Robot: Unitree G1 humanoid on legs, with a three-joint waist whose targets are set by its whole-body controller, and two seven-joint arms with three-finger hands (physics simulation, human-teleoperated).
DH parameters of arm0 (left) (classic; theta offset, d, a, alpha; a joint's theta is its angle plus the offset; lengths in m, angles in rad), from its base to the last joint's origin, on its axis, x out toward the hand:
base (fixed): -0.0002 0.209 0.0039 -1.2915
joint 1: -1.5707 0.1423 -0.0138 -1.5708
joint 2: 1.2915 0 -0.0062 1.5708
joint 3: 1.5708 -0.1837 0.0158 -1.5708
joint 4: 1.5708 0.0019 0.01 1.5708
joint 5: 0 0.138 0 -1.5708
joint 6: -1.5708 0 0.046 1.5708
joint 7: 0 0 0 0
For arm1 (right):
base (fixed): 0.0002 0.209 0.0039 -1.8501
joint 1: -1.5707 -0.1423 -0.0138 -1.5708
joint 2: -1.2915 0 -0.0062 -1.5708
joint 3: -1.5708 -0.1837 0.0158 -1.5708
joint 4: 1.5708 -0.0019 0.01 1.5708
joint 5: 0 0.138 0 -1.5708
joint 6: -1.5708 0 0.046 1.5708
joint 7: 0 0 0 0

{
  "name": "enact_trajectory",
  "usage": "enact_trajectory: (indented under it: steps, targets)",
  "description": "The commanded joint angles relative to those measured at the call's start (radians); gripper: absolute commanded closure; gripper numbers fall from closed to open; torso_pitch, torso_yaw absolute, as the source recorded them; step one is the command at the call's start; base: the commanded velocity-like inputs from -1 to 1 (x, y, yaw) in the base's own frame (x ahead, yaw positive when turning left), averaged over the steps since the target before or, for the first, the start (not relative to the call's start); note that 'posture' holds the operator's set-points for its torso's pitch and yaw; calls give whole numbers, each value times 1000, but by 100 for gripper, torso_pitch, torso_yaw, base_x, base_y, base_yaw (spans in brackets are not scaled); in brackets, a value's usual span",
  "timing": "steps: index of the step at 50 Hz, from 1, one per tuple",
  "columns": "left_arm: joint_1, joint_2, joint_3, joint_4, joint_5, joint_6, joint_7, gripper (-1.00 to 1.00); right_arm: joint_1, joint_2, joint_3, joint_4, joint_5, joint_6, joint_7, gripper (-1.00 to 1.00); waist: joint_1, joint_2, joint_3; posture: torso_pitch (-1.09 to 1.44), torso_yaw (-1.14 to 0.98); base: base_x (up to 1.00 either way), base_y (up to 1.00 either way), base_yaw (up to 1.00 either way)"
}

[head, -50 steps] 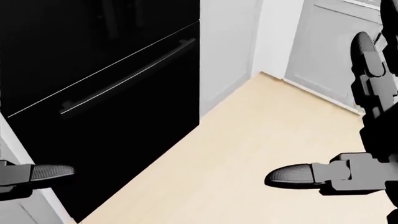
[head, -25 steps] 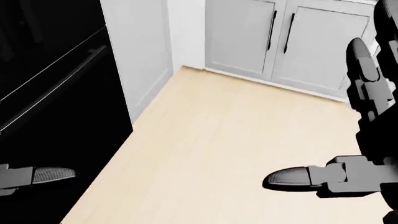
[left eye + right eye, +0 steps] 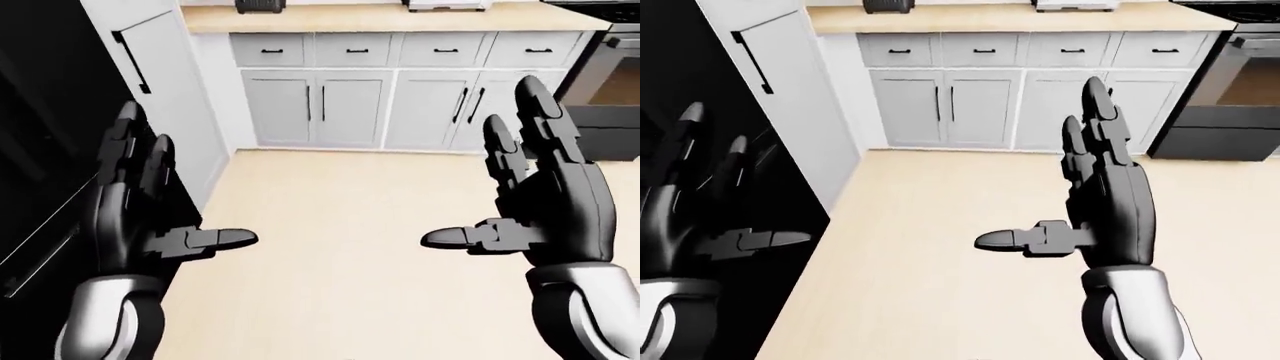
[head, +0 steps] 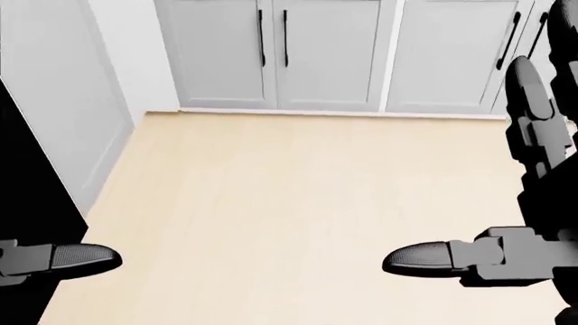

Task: Navigate to the stove.

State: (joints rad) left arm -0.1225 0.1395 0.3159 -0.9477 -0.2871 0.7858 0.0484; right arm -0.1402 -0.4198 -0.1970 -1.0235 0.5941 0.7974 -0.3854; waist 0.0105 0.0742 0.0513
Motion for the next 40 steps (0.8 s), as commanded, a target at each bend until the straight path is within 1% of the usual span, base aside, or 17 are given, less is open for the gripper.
enact_trajectory:
  steps: [1,3,8,10,11,12,13,17,25,28,29,31,33,34,37,39,40]
  targets:
    - [-26,7,-3,-36,-4,-27,-2,-100,-21,-16,-28,-24,-9,-28,-3,-100,-9,0,-18,0,0,0,0,-58]
    - [-29,8,-1,-41,-8,-20,0,-100,-23,-19,-30,-24,-2,-28,-7,-100,-11,-16,-29,0,0,0,0,-57]
    - [-28,8,3,-34,-10,-26,2,-100,-20,-24,-28,-24,-3,-31,-8,-100,-3,-77,-22,0,0,0,0,-57]
    - [-23,7,-6,-28,-2,-37,0,-100,-22,-24,-32,-24,-7,-26,-11,-100,-3,-116,-27,0,0,0,0,-57]
    - [-23,6,-4,-33,-4,-32,1,-100,-27,-17,-38,-24,-12,-13,-14,-100,-1,-153,-38,0,0,0,0,-38]
    - [-23,6,-3,-35,-4,-30,1,-100,-28,-11,-41,-24,-17,-5,-13,-100,8,-134,-22,0,0,0,0,0]
    - [-20,6,-5,-34,-2,-33,-1,-100,-28,-3,-39,-24,-27,3,-9,-100,8,-125,-12,0,0,0,0,0]
    - [-24,6,-7,-38,0,-26,-2,-100,-39,27,-44,-24,-54,37,4,-100,6,-80,-17,0,0,0,0,0]
    - [-31,7,-7,-30,2,-27,-3,-100,-46,67,-33,-24,-105,62,53,-100,-2,-91,-28,0,0,0,0,0]
    - [-31,6,-8,-38,0,-20,0,-100,-49,52,-35,-24,-96,64,47,-100,-2,-92,-32,0,0,0,0,0]
    - [-32,7,-8,-39,0,-18,2,-100,-50,47,-36,-24,-88,66,42,-100,-3,-89,-47,0,0,0,-14,0]
    - [-35,7,-7,-40,-2,-15,4,-100,-48,46,-33,-24,-94,67,44,-100,-6,-70,-32,0,0,0,-24,0]
    - [-33,7,-9,-35,1,-21,3,-100,-44,50,-33,-24,-101,65,51,-100,-6,-47,-38,0,0,0,-25,0]
    - [-32,6,-9,-29,2,-28,1,-100,-42,56,-31,-24,-110,66,57,-100,-6,-44,-42,0,0,0,-25,0]
    - [-34,8,-4,-33,-2,-22,3,-100,-44,64,-30,-24,-129,69,68,-100,-1,-61,-40,0,0,0,-25,0]
    - [-32,8,-5,-29,-1,-28,3,-100,-42,69,-25,-24,-136,69,73,-100,3,-83,-30,0,0,0,-25,0]
    - [-31,7,-7,-25,0,-31,2,-100,-42,73,-24,-24,-145,69,79,-100,4,-102,-31,0,0,0,-24,0]
